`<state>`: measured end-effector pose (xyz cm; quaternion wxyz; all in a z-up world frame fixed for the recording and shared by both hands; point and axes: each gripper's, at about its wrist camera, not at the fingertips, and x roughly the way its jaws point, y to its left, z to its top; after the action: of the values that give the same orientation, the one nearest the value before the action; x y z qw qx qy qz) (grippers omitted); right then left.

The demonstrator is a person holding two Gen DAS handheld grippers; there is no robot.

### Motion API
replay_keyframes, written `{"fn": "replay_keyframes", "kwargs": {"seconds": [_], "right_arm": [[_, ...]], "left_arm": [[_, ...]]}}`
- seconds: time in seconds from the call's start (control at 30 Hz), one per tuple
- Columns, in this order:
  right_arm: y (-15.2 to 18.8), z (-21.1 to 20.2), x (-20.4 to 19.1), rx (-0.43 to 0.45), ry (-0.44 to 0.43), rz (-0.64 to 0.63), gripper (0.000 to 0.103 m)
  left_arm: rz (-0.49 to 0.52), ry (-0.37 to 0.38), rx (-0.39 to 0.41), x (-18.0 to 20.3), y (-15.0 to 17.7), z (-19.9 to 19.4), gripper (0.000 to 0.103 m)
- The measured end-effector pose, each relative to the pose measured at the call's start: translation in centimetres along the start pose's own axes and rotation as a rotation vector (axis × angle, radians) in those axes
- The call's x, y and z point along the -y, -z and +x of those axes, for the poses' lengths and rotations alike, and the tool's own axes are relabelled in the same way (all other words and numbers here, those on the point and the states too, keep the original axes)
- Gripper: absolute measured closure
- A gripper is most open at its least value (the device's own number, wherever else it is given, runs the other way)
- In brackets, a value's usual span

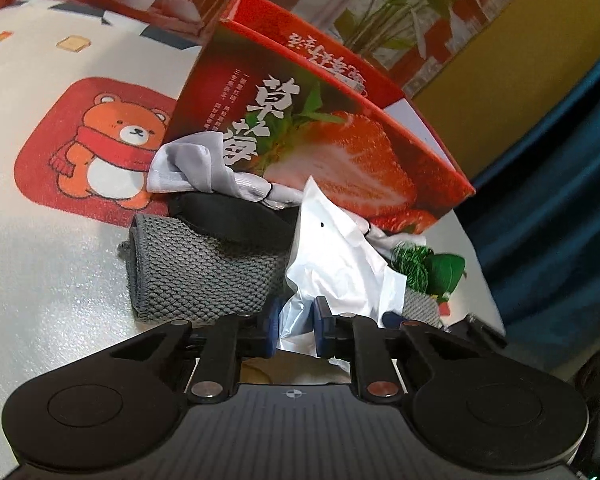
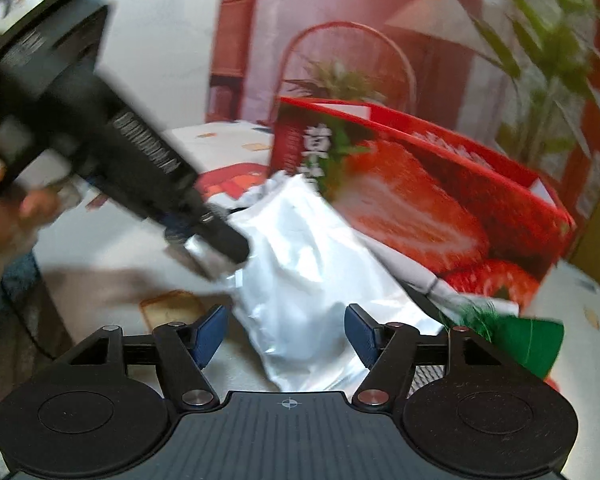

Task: Organize soft objects
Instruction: 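Close the left gripper on the white packet while the right gripper grips its other edge, then lift the white cable packet and carry it over the red box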

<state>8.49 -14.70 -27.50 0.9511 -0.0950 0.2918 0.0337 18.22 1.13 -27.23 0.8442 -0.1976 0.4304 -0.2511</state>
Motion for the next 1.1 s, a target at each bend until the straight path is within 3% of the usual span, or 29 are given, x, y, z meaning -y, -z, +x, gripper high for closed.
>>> {"fn": "replay_keyframes", "kwargs": {"seconds": [0.1, 0.23, 0.3, 0.37, 0.6, 0.7, 0.83, 0.9, 0.97, 1.1], "right_arm": [[0.1, 0.7, -0.6, -0.032, 0.039, -0.061, 0.042], [0.3, 1.5, 0.5, -0.064, 0.099, -0.036, 0.046], [0.3, 1.5, 1.1, -0.057, 0.097, -0.020, 0.048], [0.4, 1.4, 1.3, -0.052, 0.096, -0.030, 0.056], [0.4, 1.4, 1.3, -0.042, 0.087, -0.051, 0.060], [0.2, 0.9, 1.4, -0.024, 0.082, -0.055, 0.067], [-0.5, 0.3, 2.0, 0.008, 0.071, -0.038, 0.069], [-1.0, 0.0, 2.3, 0.024, 0.073, -0.027, 0.070], [-1.4, -0.1, 2.8, 0.032, 0.073, -0.007, 0.071], [-2.4, 0.3, 4.4, 0.034, 0.073, 0.055, 0.071]], "left_arm": [[-0.049, 0.018, -0.002, -0.2, -0.3, -0.2, 0.086], [-0.107, 0.039, -0.008, -0.6, -0.5, 0.0, 0.086], [-0.118, 0.041, -0.008, -0.7, -0.6, 0.0, 0.086], [-0.113, 0.036, -0.007, -0.5, -0.7, 0.1, 0.086], [-0.125, 0.041, -0.005, -0.9, -1.1, 0.2, 0.086], [-0.117, 0.030, 0.010, -0.8, -1.4, -0.1, 0.086], [-0.011, -0.031, 0.044, 0.2, -1.9, -0.3, 0.083], [0.102, -0.094, 0.083, 1.2, -2.1, -0.6, 0.076], [0.206, -0.139, 0.122, 2.2, -2.2, -0.9, 0.055], [0.331, -0.152, 0.172, 3.0, -2.4, -1.5, 0.048]]}}
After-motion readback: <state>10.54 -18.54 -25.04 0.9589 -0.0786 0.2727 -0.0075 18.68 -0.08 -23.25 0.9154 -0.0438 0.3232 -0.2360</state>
